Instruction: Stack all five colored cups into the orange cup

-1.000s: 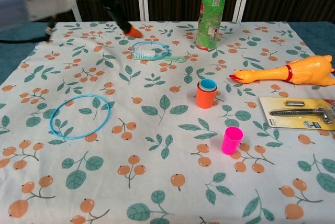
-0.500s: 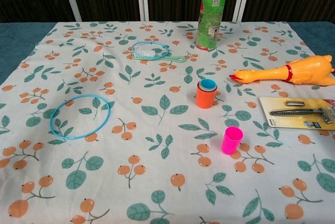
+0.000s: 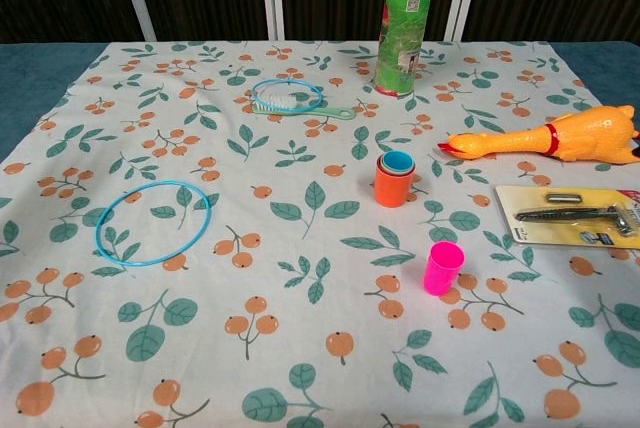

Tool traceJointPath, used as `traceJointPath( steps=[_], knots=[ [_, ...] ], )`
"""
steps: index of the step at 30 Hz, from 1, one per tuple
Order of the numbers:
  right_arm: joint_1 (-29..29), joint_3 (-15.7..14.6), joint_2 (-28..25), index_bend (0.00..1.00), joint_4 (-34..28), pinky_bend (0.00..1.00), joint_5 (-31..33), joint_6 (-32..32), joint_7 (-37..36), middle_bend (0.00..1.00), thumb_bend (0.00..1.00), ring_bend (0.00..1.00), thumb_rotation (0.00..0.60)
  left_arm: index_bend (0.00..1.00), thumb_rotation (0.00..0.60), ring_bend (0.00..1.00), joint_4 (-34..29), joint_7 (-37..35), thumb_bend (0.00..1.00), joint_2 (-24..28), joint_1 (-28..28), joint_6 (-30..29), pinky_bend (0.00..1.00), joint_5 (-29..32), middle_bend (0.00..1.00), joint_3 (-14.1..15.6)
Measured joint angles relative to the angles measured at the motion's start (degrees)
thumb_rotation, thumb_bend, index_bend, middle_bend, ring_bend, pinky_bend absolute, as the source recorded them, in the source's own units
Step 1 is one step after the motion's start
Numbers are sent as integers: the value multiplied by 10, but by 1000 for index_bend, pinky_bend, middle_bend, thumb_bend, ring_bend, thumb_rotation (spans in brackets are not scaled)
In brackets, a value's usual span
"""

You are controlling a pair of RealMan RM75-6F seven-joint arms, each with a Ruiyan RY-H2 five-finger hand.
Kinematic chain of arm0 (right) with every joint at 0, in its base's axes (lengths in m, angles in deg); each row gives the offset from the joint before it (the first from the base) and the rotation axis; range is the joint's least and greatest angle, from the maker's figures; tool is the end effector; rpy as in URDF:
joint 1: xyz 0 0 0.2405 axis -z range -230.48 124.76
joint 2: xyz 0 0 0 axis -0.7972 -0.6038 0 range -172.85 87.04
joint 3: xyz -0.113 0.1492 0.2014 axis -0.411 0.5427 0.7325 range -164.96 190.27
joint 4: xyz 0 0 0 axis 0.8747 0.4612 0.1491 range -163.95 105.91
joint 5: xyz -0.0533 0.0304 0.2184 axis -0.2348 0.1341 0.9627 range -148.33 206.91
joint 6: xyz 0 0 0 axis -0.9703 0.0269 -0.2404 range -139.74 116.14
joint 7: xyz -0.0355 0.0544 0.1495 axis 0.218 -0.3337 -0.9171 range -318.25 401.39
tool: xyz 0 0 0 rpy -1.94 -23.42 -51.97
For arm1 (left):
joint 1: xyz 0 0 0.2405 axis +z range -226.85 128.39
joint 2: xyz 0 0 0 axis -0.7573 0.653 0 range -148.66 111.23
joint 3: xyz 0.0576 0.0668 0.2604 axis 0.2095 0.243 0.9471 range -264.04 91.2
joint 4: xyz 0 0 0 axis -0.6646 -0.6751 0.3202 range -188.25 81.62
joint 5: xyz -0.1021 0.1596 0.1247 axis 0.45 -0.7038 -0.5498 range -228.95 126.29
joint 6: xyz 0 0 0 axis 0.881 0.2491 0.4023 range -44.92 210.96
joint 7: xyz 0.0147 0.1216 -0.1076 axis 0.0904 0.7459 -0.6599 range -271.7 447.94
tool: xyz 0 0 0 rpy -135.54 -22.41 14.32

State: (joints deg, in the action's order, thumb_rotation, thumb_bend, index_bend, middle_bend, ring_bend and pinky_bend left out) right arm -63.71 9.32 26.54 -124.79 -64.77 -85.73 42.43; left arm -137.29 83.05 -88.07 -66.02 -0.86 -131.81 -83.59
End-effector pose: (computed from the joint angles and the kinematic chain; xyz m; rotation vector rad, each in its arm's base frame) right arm -0.2870 -0.1979 0.0632 1.7260 -1.0851 0.9523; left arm -0.3340 0.2552 0.1241 -1.4682 -0.9124 -0.9595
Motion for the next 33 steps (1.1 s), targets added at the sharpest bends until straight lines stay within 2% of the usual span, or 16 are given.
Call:
traceJointPath(
  steps=[5, 10, 19, 33],
  knots=[
    [-29, 3, 3, 99, -31, 61, 13, 58, 20, 0, 376, 0, 600, 142, 600, 0, 8, -22, 119, -11, 9, 5, 0, 3, 6, -5],
    [-66, 22, 30, 137, -51, 61, 44, 111, 59, 0, 376, 0, 600, 135, 600, 0, 20, -19, 119, -20, 12, 19, 0, 2, 6, -6],
    [-105, 60, 72, 184, -61, 61, 106, 157, 98, 0, 375, 0, 600, 131, 600, 0, 12, -13, 119, -18, 11, 41, 0, -8, 6, -5],
    [-150, 80, 118, 270, -72, 71, 159, 194, 127, 0, 376, 0, 600, 126, 600, 0, 9, 1, 119, -29, 24, 37, 0, -12, 5, -23]
  ],
)
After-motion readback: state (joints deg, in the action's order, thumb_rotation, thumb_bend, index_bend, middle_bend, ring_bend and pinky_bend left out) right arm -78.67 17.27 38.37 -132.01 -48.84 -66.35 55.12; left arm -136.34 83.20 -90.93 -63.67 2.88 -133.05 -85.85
